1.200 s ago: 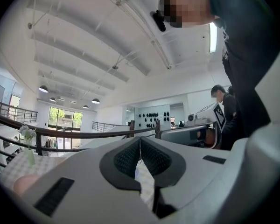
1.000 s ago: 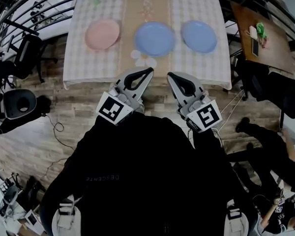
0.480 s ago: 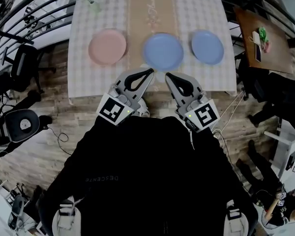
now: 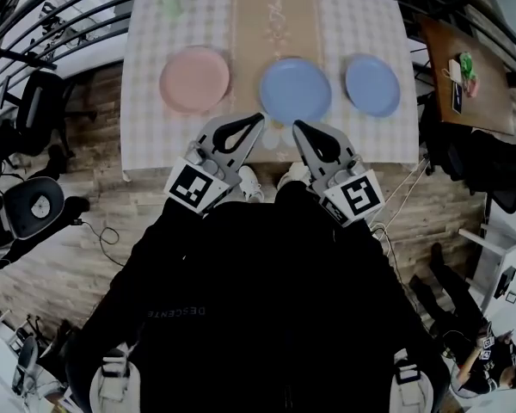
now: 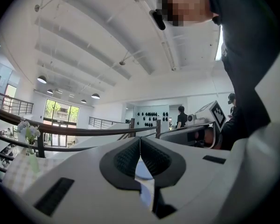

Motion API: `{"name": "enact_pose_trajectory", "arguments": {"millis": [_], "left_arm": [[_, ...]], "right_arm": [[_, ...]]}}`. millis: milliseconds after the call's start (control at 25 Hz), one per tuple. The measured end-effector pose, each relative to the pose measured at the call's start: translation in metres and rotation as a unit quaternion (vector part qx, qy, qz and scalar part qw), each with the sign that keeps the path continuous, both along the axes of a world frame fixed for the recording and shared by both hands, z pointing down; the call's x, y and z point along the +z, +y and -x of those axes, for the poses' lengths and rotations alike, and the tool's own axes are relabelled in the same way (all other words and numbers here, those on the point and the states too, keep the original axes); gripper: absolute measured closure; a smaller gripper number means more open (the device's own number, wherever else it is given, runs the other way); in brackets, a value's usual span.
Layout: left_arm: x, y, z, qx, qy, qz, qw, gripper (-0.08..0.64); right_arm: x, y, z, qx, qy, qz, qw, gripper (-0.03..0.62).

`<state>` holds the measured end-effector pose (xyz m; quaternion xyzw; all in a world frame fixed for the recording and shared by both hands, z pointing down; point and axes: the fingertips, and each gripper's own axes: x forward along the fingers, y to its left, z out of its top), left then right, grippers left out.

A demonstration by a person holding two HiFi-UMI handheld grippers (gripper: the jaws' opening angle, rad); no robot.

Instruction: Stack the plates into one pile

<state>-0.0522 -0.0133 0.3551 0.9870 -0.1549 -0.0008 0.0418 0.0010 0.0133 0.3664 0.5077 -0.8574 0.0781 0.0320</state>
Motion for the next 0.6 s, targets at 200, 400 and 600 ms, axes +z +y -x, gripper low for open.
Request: {"name": "enact_pose_trajectory", "arguments": {"millis": [200, 400, 600], "left_arm": [[0.005, -0.008, -0.004, -0.008, 0.000, -0.002, 1.0000, 0.538], [0.010, -0.026, -0.014, -0.021, 0.000, -0.005, 0.9998, 0.540], [0.015, -0.039, -0.027, -0.024, -0.002, -0.011, 0.9997, 0.540]], "right_arm": [[0.010, -0.014, -0.015, 0.012, -0.001, 0.017, 1.000, 0.584], [0.020, -0.035, -0.030, 0.006, 0.003, 0.024, 1.000, 0.584], [0.034, -0.056, -0.050, 0.008, 0.012, 0.034, 0.999, 0.584]]}}
